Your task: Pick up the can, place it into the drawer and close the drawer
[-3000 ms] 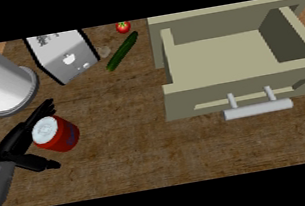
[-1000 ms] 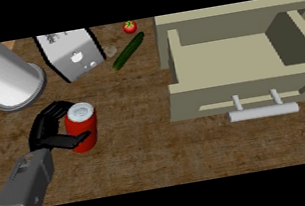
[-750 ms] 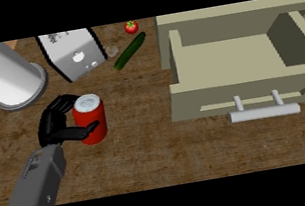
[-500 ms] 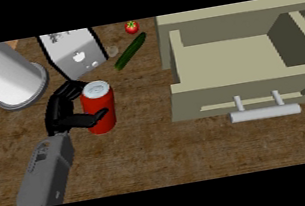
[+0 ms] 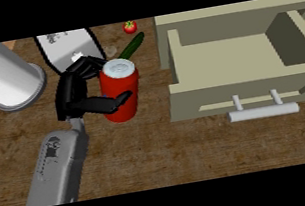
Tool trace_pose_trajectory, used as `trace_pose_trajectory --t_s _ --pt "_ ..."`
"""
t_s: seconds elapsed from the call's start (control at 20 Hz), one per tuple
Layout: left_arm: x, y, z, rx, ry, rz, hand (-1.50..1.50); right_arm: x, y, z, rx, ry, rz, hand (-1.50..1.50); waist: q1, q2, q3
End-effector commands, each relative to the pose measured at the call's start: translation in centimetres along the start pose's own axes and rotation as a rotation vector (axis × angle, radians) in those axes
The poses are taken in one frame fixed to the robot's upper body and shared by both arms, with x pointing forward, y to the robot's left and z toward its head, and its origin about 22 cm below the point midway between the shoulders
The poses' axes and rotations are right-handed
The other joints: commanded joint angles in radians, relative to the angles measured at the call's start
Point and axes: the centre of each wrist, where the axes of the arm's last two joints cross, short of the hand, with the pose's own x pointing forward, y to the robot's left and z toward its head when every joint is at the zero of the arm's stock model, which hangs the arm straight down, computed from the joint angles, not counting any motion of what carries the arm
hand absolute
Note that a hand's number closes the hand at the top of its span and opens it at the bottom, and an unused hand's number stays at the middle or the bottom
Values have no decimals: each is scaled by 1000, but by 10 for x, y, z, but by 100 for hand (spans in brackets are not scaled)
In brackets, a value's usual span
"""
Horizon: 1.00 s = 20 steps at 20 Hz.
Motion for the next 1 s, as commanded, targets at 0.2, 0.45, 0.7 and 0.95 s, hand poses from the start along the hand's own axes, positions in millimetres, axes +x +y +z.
trace_pose_trajectory --t_s 0.2,0.45,0.7,0.95 --pt "77 -77 -24 -75 -14 3 150 -13 -9 -11 9 -13 -4 -150 -21 7 0" --pt "107 -93 -42 -81 -37 -32 150 0 9 4 4 -8 -12 -150 -21 7 -1" --pt "146 -129 -58 -75 -63 -55 150 0 -2 -2 4 -8 -12 -150 -26 8 -1" --pt "162 -151 -82 -93 -53 -62 150 1 5 12 14 -4 -1 -150 -43 11 -1"
